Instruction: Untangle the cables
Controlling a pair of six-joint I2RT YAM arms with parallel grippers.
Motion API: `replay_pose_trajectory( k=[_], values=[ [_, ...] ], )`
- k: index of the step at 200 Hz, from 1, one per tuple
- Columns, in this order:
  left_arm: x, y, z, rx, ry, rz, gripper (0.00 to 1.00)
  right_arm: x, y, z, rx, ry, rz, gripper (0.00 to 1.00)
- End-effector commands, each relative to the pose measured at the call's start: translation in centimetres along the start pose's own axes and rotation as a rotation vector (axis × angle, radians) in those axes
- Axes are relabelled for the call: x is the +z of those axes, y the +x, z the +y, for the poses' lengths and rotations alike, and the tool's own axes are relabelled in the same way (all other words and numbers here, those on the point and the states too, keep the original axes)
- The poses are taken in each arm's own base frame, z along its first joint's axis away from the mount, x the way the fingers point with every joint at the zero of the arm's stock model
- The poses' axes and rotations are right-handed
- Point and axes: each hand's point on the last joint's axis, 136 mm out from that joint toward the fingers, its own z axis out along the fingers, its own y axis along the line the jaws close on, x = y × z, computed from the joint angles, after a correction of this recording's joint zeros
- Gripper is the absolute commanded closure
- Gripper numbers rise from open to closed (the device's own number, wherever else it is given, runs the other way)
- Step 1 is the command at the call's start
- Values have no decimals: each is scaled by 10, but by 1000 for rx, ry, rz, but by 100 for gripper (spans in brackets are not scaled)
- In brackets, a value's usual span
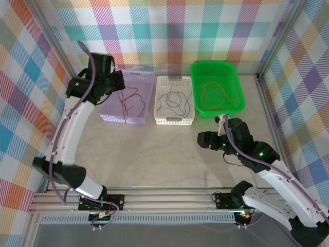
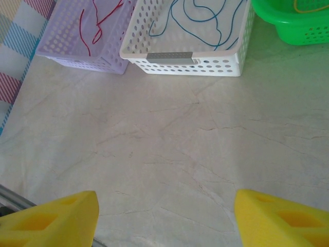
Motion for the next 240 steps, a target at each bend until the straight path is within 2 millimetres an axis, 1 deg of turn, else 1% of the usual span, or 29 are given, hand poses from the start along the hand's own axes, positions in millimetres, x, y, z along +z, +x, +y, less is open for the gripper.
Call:
replay_pose_trajectory(
  k=[1,35,60,75,96,123,132,152,183,194,207,214,225,231,240],
  values=[
    [19,-17,-5,-42,26,-21,100,-2,-10,10,14,-40,-24,30],
    [69,-16,14,-69,-60,32,100,6,-6,12,16,-53,-3,31],
    [108,-10,25,-84,-110,87,100,10,-5,12,10,-53,7,31],
    [127,-9,30,-93,-132,109,100,12,-4,12,6,-53,14,31],
    [161,-4,34,-95,-159,139,100,16,-2,11,1,-52,23,31],
    [204,2,38,-82,-182,174,100,17,-2,7,-20,-31,19,28],
    [215,4,39,-81,-187,176,100,16,-2,5,-30,-24,13,25],
    [239,15,44,-86,-207,192,100,14,-1,1,-47,-4,9,21],
    [259,32,50,-89,-221,223,100,7,0,-4,-69,15,-1,14],
    [263,37,50,-90,-217,240,94,4,0,-6,-77,24,-7,12],
    [263,43,49,-97,-206,255,90,2,1,-8,-79,34,-12,9],
    [262,45,47,-102,-195,257,85,1,1,-10,-79,39,-14,6],
    [257,45,46,-106,-189,249,67,-1,1,-14,-76,60,-20,0],
    [252,44,46,-107,-184,245,60,-2,1,-16,-77,68,-24,0],
    [245,41,45,-108,-178,237,51,-5,0,-18,-78,80,-33,0]
  ],
)
